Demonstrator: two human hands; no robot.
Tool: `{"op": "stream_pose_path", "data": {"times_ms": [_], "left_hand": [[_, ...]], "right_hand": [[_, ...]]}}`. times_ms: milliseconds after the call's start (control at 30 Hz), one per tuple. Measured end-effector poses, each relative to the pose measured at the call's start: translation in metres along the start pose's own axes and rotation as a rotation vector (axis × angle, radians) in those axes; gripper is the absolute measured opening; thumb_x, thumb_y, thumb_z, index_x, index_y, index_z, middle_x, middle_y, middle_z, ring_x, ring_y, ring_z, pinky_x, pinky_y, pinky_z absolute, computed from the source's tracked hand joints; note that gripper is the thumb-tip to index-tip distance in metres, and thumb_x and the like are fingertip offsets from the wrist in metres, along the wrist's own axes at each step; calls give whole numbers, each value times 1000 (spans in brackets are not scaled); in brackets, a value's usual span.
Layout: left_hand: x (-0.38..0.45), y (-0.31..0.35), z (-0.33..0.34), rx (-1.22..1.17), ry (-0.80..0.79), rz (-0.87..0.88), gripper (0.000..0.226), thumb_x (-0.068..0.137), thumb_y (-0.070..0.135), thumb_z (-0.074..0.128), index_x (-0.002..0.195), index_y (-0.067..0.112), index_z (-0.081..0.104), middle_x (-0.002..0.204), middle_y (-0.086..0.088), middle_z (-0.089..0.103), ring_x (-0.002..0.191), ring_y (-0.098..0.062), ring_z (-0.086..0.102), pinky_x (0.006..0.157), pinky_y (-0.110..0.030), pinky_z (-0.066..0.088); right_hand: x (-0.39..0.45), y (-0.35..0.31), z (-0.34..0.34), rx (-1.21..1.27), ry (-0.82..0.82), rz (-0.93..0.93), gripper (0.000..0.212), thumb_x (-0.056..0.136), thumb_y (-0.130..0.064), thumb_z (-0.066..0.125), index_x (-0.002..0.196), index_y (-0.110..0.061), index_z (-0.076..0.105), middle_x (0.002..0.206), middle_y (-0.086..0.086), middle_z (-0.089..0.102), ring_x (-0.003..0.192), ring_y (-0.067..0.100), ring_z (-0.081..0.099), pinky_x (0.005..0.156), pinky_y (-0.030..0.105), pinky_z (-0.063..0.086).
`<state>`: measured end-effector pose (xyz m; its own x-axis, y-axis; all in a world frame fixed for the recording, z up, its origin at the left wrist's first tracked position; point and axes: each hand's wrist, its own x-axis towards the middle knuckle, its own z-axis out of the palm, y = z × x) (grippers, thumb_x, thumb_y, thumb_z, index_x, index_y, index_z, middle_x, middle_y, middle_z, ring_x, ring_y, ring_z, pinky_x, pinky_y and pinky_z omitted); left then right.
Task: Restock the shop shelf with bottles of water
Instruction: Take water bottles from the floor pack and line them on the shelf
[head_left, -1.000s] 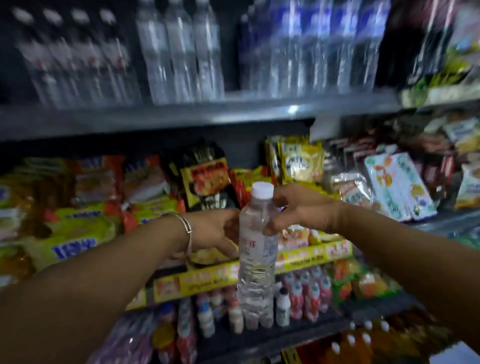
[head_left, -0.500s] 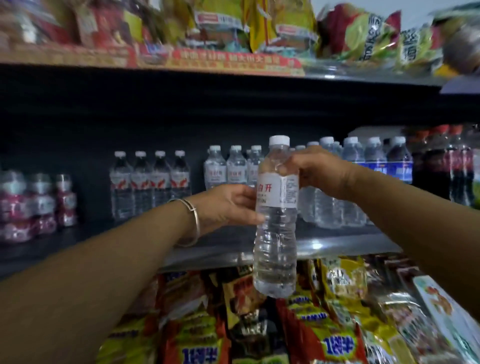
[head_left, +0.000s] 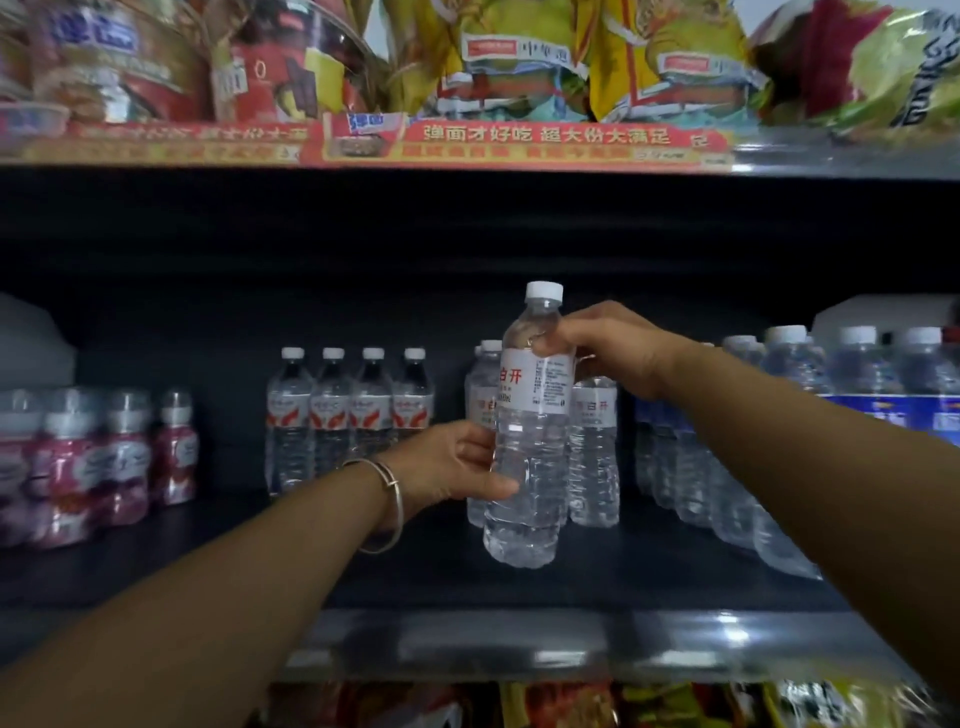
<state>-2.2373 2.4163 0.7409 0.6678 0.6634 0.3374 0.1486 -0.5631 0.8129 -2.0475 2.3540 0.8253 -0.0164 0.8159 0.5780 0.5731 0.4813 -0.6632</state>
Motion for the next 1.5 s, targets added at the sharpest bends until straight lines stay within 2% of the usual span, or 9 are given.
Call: {"op": "stream_pose_path", "data": {"times_ms": [300,533,767,933,1033,1167,1267,1400,1500], "left_hand": [[28,-43,-2,30,43,-128,54,73,-2,74,120,8,49,117,-7,63,109,-20,61,99,-32,46],[34,-62,0,43,73,-137,42,70,15,80,106,15,59,105,-1,69,98,-14,65,93,-29,50],[37,-57,13,166,157,-141,38,69,33,80,93,25,53,86,17,59,79,3,54,65,-13,42],[48,-63,18,281,287,-171,52,65,41,81,103,19,54,101,6,63,90,-12,60,77,-25,47],[55,-68,19,337,340,-181,63,65,45,79,113,13,52,111,2,61,96,-16,58,78,-27,45],[65,-77,19,343,370,-195,77,64,47,79,122,8,46,120,2,55,108,-22,56,91,-30,46],[71,-81,20,321,367,-194,76,62,46,80,121,10,48,119,-3,59,108,-23,57,96,-38,47],[77,-84,18,278,358,-201,78,65,41,80,126,10,42,124,-5,55,114,-25,53,99,-39,44],[80,-86,17,300,354,-210,81,63,45,80,126,12,40,123,-5,55,116,-26,51,99,-41,44]], "right_hand": [[41,39,23,-10,-78,28,23,79,-17,65,95,-1,70,97,12,72,92,24,67,82,34,51],[47,51,30,94,-119,106,16,84,-19,63,96,-9,67,94,8,68,85,18,62,69,25,50],[39,49,41,-103,-177,224,78,52,-47,82,118,-11,59,111,9,64,96,24,64,63,28,57],[39,51,49,-31,-69,256,54,68,-28,81,112,-4,60,101,11,65,85,22,65,67,36,60],[42,54,56,33,-17,285,57,66,-25,82,113,-3,58,107,13,66,91,24,66,64,35,59],[41,54,60,85,19,288,24,75,-15,77,89,-7,60,88,7,68,79,20,66,73,39,59],[42,56,61,113,72,288,23,77,-12,75,79,-10,53,80,4,63,71,17,62,76,40,58],[48,60,68,87,81,307,57,71,-19,80,116,1,51,108,13,64,91,25,65,62,35,59],[50,63,71,87,111,301,63,71,-20,80,123,-1,50,114,13,63,94,25,64,61,33,59]]}}
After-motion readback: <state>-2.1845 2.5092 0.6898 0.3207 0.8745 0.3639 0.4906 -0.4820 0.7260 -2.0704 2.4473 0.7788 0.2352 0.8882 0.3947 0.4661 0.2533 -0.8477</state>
